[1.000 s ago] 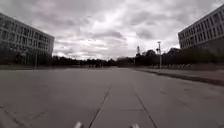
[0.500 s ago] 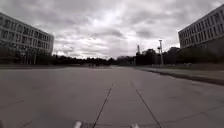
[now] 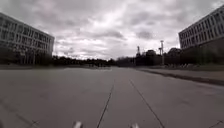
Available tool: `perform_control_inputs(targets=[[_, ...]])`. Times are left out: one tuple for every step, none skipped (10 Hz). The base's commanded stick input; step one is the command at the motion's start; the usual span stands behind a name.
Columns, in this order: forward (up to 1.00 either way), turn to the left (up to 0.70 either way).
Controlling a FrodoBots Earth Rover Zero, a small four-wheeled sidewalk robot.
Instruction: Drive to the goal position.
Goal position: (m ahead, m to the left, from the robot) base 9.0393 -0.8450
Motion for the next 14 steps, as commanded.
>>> perform_control_inputs(targets=[[0.7,-0.05],[0.7,-0.23],[0.7,-0.07],[0.7,0.0],[0.7,0.0],[0.7,0.0],[0.7,0.0],[0.7,0.0],[0.7,0.0],[0.7,0.0],[0.7,0.0],[0.7,0.0],[0.7,0.0],[0.7,0.0]])
